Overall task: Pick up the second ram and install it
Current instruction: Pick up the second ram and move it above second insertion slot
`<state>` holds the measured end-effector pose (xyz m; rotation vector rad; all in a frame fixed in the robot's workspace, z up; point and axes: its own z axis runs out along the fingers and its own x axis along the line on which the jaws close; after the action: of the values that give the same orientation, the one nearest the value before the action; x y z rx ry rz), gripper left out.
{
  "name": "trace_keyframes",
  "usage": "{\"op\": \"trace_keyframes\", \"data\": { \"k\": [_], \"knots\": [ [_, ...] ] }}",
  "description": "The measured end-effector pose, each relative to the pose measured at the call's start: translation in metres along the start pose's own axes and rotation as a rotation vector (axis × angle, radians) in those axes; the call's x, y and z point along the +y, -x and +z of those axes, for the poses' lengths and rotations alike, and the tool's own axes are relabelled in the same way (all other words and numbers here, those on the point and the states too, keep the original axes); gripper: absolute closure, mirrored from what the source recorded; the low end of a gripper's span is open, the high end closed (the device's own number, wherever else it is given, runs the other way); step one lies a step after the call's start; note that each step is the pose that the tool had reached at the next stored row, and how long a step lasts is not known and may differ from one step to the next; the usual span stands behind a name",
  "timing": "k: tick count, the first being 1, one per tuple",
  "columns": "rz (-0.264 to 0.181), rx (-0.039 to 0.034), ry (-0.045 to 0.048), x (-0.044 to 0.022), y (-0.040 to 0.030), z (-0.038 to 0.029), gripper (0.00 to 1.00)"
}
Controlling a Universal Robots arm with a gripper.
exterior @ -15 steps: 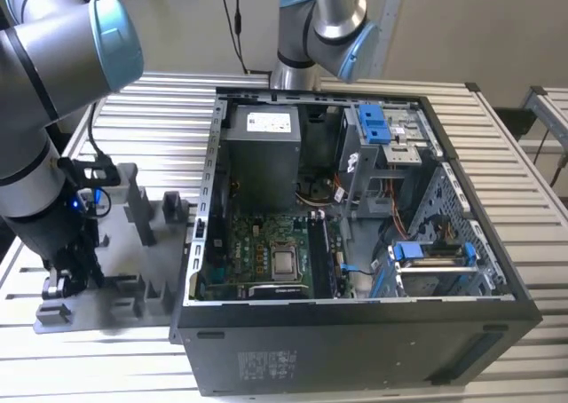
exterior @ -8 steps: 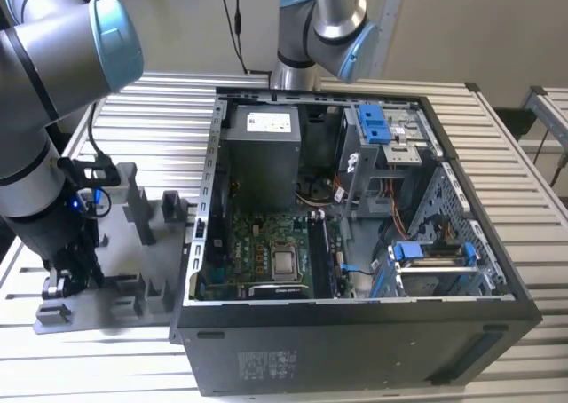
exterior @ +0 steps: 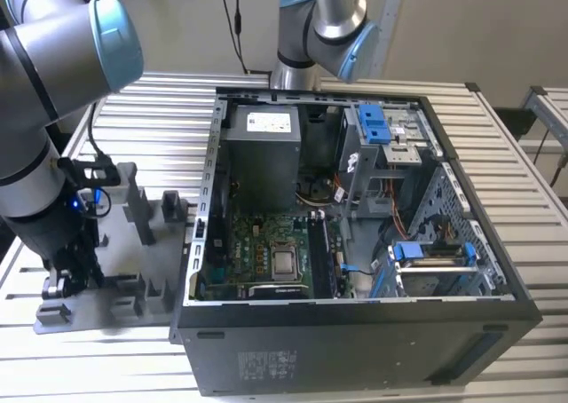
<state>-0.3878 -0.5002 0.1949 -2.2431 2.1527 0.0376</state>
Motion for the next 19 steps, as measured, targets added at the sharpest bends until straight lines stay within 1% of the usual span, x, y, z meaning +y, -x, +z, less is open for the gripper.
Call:
{"op": "trace_keyframes", "data": {
  "k": [4, 10, 19],
  "knots": [
    [0.000, 0.0002, 0.0002, 0.0000, 0.0001, -0.0026, 0.86],
    [0.000, 0.0003, 0.0004, 0.0000, 0.0004, -0.0104, 0.86],
    [0.000, 0.0003, 0.0003, -0.0001, 0.0007, -0.0176, 0.86]
  ]
}}
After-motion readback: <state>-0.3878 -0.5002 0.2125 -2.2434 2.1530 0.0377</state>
